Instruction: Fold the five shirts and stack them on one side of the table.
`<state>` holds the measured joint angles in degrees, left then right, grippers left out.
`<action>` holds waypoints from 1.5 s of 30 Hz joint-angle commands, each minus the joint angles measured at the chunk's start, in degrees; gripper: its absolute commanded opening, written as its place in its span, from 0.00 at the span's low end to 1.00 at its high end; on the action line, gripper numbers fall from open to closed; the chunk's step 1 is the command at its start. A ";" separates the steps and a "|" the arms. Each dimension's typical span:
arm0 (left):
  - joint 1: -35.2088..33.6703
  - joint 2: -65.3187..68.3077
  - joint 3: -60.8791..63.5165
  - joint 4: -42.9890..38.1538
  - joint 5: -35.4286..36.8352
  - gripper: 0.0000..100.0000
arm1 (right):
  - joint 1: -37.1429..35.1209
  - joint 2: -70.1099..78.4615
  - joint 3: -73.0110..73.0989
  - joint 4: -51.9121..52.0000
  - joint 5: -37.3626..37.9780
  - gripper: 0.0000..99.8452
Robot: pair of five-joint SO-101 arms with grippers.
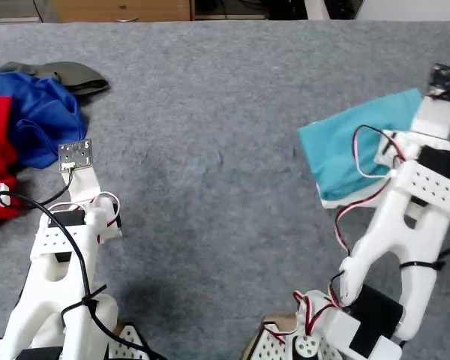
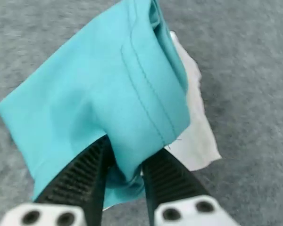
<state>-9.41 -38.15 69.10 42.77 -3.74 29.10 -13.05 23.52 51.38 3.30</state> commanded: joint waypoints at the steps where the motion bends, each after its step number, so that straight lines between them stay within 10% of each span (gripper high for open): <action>1: 0.35 -0.57 0.09 -0.44 -0.26 0.02 | 3.03 0.92 -0.40 -1.49 0.62 0.00; 11: 0.35 -0.57 0.09 -0.53 -0.26 0.02 | 5.58 4.79 -1.36 -1.49 0.62 0.02; 21: 0.35 -0.57 0.09 -0.62 -0.26 0.02 | 6.11 4.62 -1.45 0.18 0.62 0.49; 27: 0.35 -0.57 0.09 -0.62 -0.26 0.02 | 7.34 0.92 -6.20 10.37 0.09 0.42; 33: 0.88 -0.66 -0.44 -0.18 -0.26 0.02 | 5.49 0.13 -13.58 14.77 1.67 0.02; 45: 27.25 9.45 -29.71 9.58 6.07 0.02 | -8.92 30.11 -38.29 16.62 -3.52 0.00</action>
<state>11.87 -33.32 46.68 51.82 1.10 25.14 9.98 -4.62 66.15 1.63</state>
